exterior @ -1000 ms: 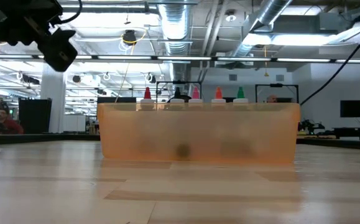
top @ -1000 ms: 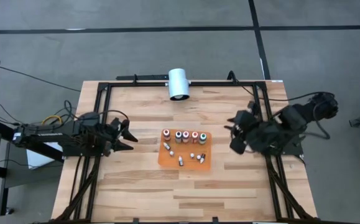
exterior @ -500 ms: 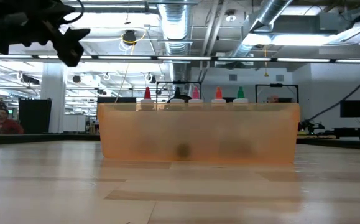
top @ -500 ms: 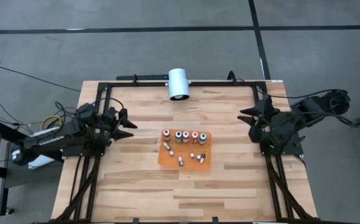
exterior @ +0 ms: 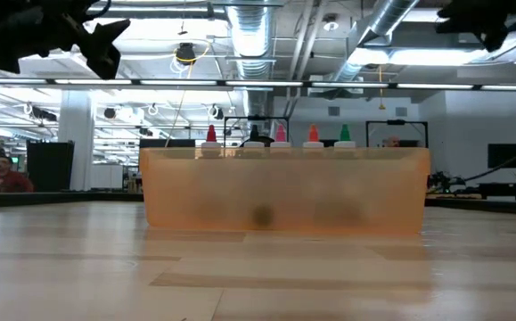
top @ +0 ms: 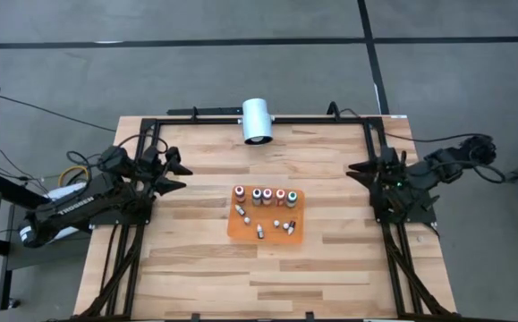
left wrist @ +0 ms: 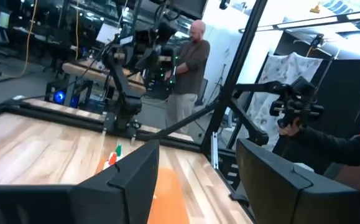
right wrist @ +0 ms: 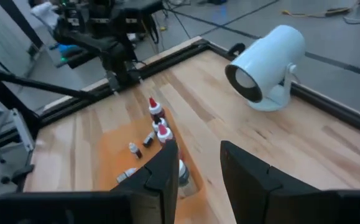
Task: Pick & Place food coloring
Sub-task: Return to Home Position
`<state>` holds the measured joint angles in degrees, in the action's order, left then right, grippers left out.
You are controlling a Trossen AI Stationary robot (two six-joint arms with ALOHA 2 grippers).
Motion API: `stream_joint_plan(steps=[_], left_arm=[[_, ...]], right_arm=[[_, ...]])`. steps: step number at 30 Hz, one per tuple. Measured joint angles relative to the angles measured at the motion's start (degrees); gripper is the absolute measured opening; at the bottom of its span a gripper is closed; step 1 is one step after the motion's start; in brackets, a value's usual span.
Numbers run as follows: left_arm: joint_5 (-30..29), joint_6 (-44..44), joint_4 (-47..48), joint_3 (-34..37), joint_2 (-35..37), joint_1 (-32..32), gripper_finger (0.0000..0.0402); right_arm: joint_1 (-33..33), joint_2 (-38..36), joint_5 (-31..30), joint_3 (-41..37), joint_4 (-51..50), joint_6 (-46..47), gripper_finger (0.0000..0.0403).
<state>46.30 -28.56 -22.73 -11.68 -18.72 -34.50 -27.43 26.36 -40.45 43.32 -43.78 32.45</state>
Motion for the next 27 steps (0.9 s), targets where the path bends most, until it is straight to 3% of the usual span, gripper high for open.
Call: stream_joint_plan(steps=[11,27], left_arm=[[-2.12,0.37,-3.96,-0.02,-0.02,2.09,0.0206],[-19.03,4.39,-3.72,-0.02,-6.35,21.81,0.0206]], right_arm=[[-0.57,-9.56,-0.31,-10.36,7.95,-0.88,0.0109],[-0.56,-11.05,-3.05,-17.63,10.43,7.96,0.0109]])
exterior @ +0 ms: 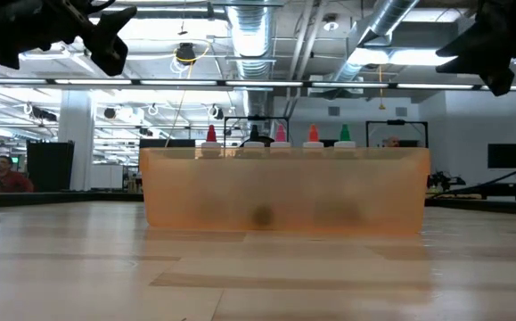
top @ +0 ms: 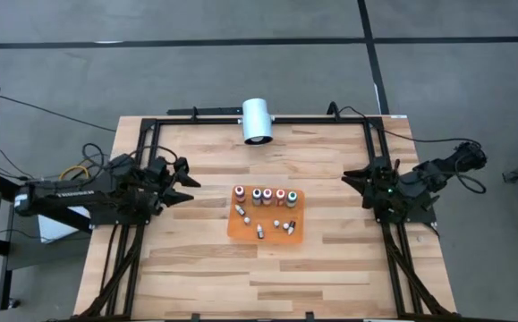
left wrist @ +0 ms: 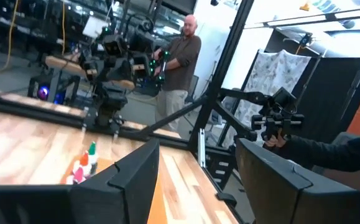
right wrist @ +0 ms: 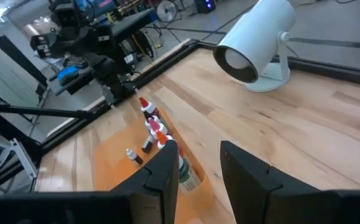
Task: Pick & Place food coloring
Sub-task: Return to Home Position
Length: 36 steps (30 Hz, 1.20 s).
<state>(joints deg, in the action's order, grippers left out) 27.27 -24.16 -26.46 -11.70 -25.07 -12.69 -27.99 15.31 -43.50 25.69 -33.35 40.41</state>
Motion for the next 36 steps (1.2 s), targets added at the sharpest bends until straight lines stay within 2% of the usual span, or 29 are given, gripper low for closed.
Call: stream_joint_plan(steps=[6,10,15,21,28,32,36], left_arm=[[-6.45,-0.48,0.16,0.01,-1.71,6.72,0.0206],[-8.48,-0.27,2.17,0.02,0.27,8.55,0.0206],[-8.71,-0.33,10.44,0.0,10.87,7.52,0.0206],[-11.49,-1.07,24.94,-0.06,25.08,7.12,0.0206],[-11.72,6.98,30.82,-0.1,22.91,7.15,0.0206],[-13.03,10.51,33.73,-0.13,24.42,7.12,0.0206],[-12.77,12.55,35.57,-0.13,24.95,7.12,0.0206]], right_arm=[[0.0,0.02,-0.14,-0.98,1.12,0.19,0.0109],[0.0,0.03,-0.15,-2.32,2.56,0.66,0.0109],[-0.07,0.07,-0.01,-3.93,2.34,4.72,0.0109],[-0.92,0.02,-1.98,-3.97,3.29,2.93,0.0109],[-0.79,0.81,-3.67,-4.02,11.74,-7.94,0.0109],[-0.79,1.97,-6.09,-4.71,13.51,-8.96,0.0109],[-1.0,2.78,-5.09,-8.46,20.71,-9.56,0.0109]])
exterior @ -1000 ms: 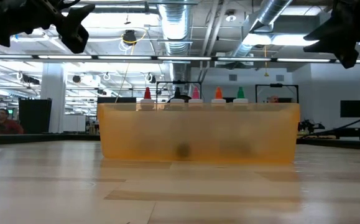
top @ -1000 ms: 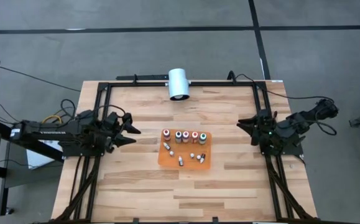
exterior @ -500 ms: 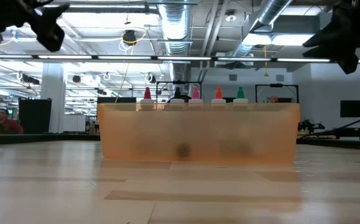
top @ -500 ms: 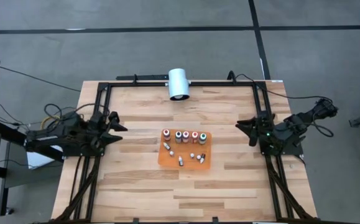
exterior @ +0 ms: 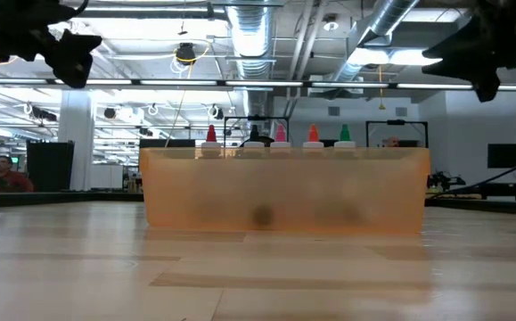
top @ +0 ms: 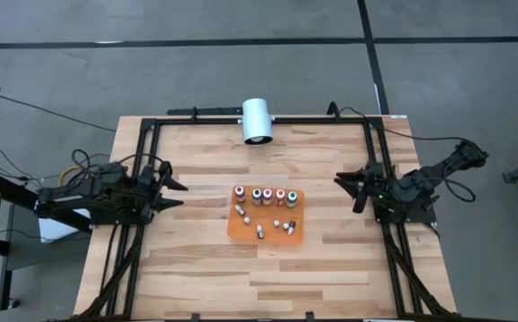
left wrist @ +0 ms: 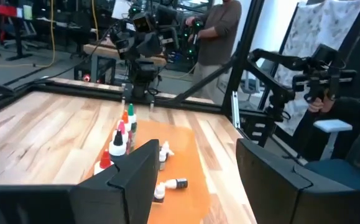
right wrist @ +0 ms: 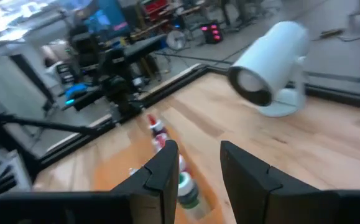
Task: Pick & Place food coloring
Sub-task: Return to Home Position
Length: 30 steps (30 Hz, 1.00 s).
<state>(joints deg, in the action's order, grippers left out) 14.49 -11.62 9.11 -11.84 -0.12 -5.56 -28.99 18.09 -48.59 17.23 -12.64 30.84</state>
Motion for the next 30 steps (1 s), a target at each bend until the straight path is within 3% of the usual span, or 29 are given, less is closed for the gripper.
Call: stream_joint_plan(steps=[6,16,30], left_arm=[[1.51,0.65,0.84,0.0,-0.06,0.0,0.0206],[3.07,0.44,1.49,0.0,-0.1,0.02,0.0206],[-0.43,0.57,0.44,0.0,-0.13,-0.09,0.0206]], right_arm=[[-1.32,-1.06,3.67,-2.56,6.52,-5.56,0.0109],[1.09,-18.04,4.91,0.26,-7.7,-8.59,0.0109],[9.83,-16.91,12.71,0.17,-19.96,0.17,0.0109]])
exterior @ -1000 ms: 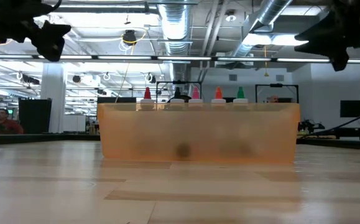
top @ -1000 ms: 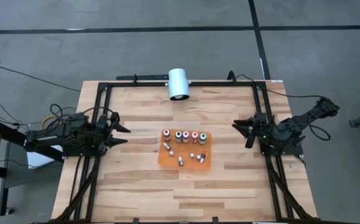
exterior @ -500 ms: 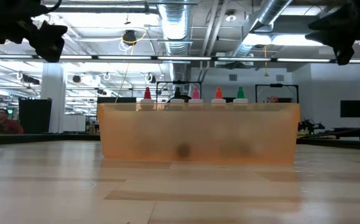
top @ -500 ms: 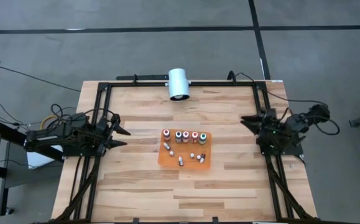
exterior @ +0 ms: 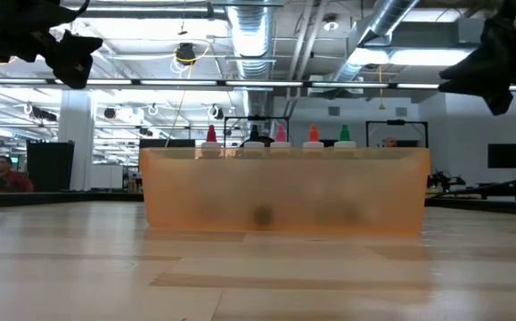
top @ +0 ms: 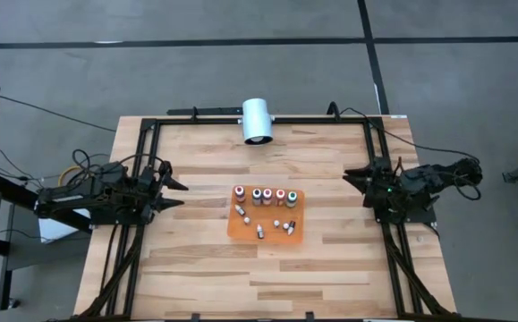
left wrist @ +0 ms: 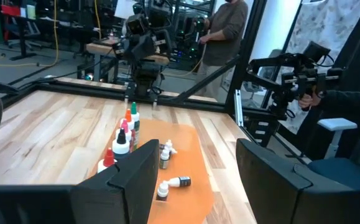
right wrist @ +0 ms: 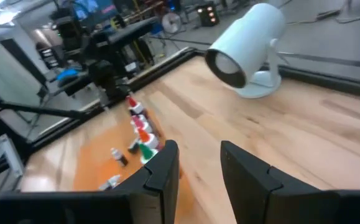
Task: Pick & Place food coloring
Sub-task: Return to Home Position
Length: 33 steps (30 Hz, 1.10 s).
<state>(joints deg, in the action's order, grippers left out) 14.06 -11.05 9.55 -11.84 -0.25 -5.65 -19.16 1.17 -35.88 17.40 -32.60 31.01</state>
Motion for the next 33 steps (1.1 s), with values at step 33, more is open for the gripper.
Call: stream_joint_plan(steps=[33], left_arm=[[6.19,1.58,0.05,0.02,-0.02,-0.83,0.0206]], right_arm=[[17.41,-0.9,16.7,-11.78,20.54,-9.61,0.0109]])
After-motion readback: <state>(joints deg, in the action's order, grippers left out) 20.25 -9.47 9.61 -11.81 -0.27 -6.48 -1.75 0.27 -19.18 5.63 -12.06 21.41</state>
